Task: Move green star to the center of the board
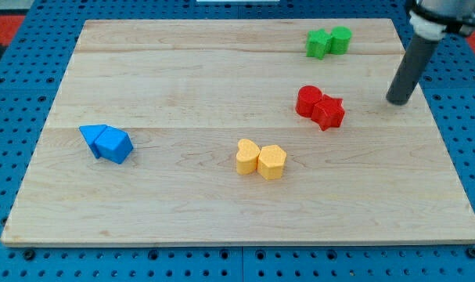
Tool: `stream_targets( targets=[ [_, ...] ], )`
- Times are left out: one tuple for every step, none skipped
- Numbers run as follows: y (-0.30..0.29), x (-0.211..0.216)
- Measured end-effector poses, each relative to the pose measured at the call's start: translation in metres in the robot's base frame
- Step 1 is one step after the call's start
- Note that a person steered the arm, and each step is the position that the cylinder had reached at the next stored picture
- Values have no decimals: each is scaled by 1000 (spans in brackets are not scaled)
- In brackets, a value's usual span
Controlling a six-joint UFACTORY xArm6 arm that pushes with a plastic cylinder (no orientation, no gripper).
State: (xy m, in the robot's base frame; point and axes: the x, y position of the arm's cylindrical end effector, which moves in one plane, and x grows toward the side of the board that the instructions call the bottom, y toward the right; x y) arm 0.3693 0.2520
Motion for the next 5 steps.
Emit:
stream_targets(
  targets=[
    [0, -61],
    [-20, -98],
    [-57, -106],
    [-134, -106],
    [-213, -106]
  ],
)
